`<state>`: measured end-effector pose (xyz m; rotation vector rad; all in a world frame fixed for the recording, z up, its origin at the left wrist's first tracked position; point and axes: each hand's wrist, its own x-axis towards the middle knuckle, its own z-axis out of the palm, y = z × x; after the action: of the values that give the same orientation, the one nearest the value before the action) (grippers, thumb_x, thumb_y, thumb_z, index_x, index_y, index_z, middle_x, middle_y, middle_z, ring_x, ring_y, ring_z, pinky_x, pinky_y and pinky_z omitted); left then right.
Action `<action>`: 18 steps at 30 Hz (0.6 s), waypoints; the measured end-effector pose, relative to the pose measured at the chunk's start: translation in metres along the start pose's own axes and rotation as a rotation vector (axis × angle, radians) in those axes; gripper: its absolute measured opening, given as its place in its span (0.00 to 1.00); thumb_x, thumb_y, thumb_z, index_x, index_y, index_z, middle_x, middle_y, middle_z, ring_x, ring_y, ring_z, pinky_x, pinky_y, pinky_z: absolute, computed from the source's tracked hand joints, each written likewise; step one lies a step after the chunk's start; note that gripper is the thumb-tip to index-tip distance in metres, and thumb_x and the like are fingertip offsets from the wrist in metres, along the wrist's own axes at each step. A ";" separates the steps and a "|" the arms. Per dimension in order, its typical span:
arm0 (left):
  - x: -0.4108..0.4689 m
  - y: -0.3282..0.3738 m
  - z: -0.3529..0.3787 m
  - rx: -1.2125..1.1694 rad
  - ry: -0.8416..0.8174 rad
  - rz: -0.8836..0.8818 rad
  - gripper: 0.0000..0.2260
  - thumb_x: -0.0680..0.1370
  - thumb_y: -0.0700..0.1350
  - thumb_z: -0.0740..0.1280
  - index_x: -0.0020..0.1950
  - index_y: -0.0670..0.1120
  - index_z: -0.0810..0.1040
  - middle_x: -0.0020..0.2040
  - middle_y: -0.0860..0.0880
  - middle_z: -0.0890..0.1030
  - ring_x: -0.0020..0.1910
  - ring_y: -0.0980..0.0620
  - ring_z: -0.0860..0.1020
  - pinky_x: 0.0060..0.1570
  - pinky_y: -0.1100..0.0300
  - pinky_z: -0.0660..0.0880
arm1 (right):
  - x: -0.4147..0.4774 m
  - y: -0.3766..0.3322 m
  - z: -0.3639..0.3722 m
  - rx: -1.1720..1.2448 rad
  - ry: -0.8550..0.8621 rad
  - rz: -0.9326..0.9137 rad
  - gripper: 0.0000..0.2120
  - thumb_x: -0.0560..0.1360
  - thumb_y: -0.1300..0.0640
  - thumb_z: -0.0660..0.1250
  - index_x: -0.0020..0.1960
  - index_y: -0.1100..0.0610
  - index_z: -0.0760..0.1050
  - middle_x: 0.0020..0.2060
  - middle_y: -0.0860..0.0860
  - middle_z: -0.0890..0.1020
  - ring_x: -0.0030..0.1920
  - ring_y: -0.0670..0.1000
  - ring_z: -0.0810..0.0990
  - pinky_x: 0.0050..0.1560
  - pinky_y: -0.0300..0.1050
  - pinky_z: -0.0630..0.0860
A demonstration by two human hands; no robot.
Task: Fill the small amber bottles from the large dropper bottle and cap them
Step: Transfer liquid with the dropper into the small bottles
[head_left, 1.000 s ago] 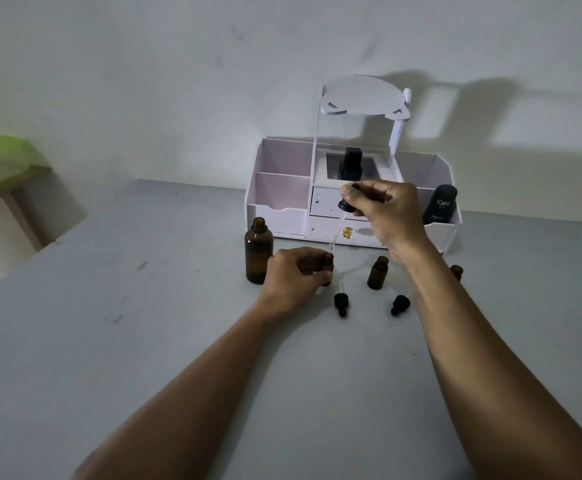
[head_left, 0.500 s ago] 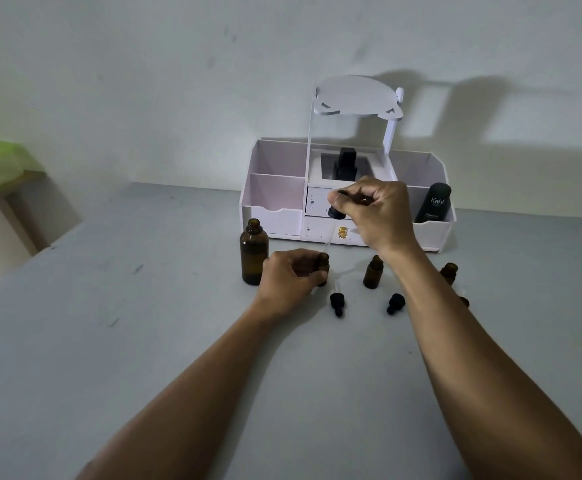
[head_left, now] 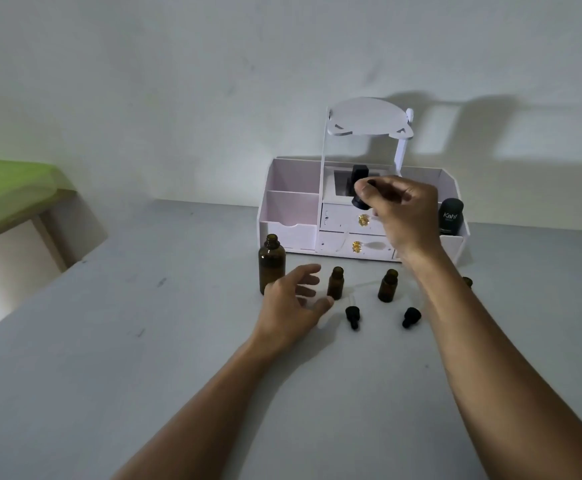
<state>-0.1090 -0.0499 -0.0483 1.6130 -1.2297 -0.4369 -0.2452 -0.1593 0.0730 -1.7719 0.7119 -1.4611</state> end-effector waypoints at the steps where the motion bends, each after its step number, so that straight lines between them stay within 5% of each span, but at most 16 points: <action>1: -0.005 0.002 -0.007 -0.001 0.057 0.040 0.22 0.73 0.45 0.77 0.66 0.51 0.79 0.50 0.55 0.83 0.46 0.58 0.83 0.49 0.65 0.80 | 0.001 -0.004 0.001 0.021 0.024 -0.014 0.05 0.73 0.57 0.75 0.41 0.49 0.83 0.32 0.41 0.84 0.31 0.40 0.80 0.35 0.38 0.79; 5: -0.013 0.011 -0.038 -0.056 0.443 0.247 0.12 0.74 0.38 0.74 0.56 0.47 0.85 0.41 0.53 0.85 0.37 0.54 0.83 0.39 0.66 0.79 | 0.001 -0.021 0.017 0.180 0.079 -0.030 0.05 0.74 0.62 0.74 0.42 0.53 0.83 0.31 0.43 0.84 0.34 0.41 0.82 0.40 0.37 0.81; 8: -0.006 0.002 -0.060 -0.127 0.612 0.218 0.13 0.72 0.45 0.74 0.56 0.48 0.83 0.43 0.52 0.84 0.39 0.53 0.82 0.39 0.64 0.78 | 0.001 -0.025 0.036 0.280 0.086 0.002 0.02 0.74 0.63 0.73 0.44 0.58 0.84 0.33 0.46 0.85 0.36 0.44 0.85 0.44 0.43 0.83; 11: 0.005 -0.021 -0.075 -0.222 0.474 0.044 0.24 0.68 0.54 0.74 0.63 0.52 0.79 0.52 0.54 0.83 0.50 0.57 0.82 0.44 0.68 0.78 | 0.000 -0.021 0.052 0.301 0.071 0.024 0.01 0.75 0.63 0.73 0.46 0.60 0.84 0.32 0.45 0.85 0.36 0.45 0.85 0.46 0.43 0.83; 18: 0.024 -0.045 -0.077 -0.237 0.186 -0.027 0.27 0.67 0.50 0.76 0.66 0.49 0.80 0.58 0.52 0.84 0.55 0.55 0.83 0.48 0.66 0.80 | -0.004 -0.008 0.061 0.260 0.033 0.046 0.05 0.74 0.62 0.74 0.42 0.52 0.83 0.33 0.44 0.86 0.40 0.49 0.86 0.50 0.48 0.84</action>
<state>-0.0185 -0.0341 -0.0487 1.4337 -0.9790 -0.4224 -0.1863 -0.1400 0.0709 -1.5272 0.5477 -1.4827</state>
